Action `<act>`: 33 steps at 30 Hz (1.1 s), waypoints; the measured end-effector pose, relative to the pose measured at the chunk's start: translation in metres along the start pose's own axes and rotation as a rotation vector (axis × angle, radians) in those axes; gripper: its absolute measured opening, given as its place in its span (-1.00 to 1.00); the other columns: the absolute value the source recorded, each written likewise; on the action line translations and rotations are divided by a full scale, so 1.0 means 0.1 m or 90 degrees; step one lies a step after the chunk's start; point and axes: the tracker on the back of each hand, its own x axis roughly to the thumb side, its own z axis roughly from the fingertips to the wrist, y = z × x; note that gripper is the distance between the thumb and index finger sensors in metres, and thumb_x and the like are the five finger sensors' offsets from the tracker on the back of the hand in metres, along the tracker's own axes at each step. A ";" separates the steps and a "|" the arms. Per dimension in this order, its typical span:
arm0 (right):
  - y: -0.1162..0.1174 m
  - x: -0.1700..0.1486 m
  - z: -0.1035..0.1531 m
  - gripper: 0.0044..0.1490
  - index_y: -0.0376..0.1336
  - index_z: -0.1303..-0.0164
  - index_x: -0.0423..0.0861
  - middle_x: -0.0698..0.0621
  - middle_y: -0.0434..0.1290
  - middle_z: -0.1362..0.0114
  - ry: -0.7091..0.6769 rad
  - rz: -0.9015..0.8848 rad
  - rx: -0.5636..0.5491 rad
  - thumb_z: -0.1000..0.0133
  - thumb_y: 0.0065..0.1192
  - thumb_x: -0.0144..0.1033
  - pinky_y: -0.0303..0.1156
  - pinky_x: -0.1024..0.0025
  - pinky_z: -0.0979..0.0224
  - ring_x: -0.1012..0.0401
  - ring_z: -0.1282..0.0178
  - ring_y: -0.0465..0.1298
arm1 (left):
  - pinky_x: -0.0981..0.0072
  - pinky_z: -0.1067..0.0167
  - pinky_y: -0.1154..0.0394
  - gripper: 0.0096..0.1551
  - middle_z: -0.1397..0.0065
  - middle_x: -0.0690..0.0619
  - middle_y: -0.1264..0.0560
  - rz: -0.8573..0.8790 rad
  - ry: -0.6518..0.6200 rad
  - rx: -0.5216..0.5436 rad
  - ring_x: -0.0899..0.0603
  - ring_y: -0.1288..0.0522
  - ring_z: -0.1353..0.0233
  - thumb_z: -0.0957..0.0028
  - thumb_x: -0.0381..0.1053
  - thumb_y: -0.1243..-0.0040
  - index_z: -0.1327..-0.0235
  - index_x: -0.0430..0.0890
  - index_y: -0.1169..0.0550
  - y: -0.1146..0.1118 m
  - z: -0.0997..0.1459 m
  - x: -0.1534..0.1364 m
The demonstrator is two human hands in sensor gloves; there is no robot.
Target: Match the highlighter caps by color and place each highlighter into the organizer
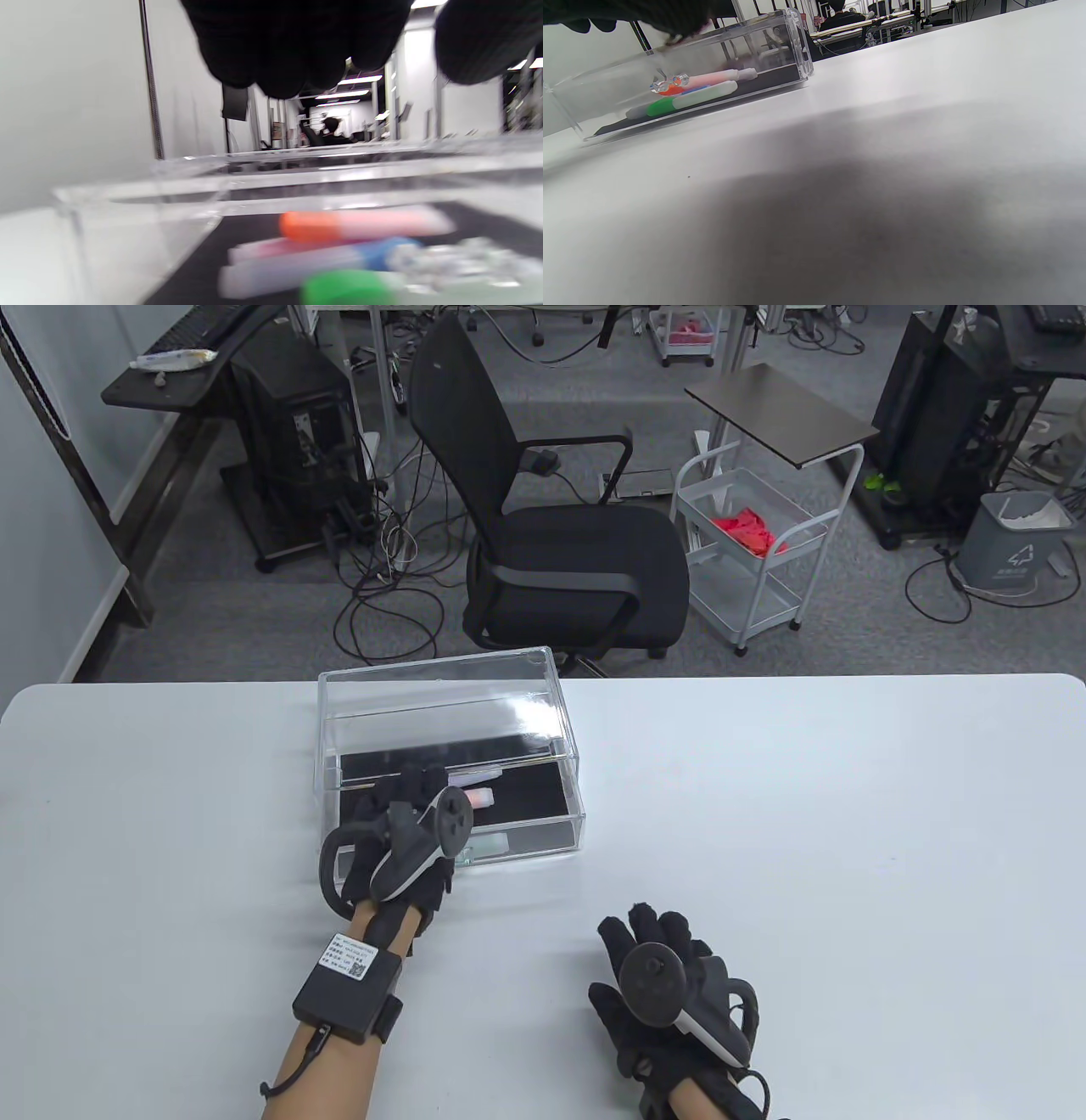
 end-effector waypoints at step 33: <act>0.08 0.08 0.03 -0.06 -0.16 -0.52 0.22 0.09 -0.32 -0.69 -0.017 -0.016 0.053 0.02 0.16 0.07 -0.35 -0.44 -0.50 -0.13 -0.67 -0.39 | 0.27 -0.02 -0.77 -0.22 -0.22 0.05 -0.63 0.770 0.400 -0.338 -0.05 -0.83 0.00 -0.10 0.43 -0.10 -0.35 -0.10 -0.48 -1.13 0.27 -0.40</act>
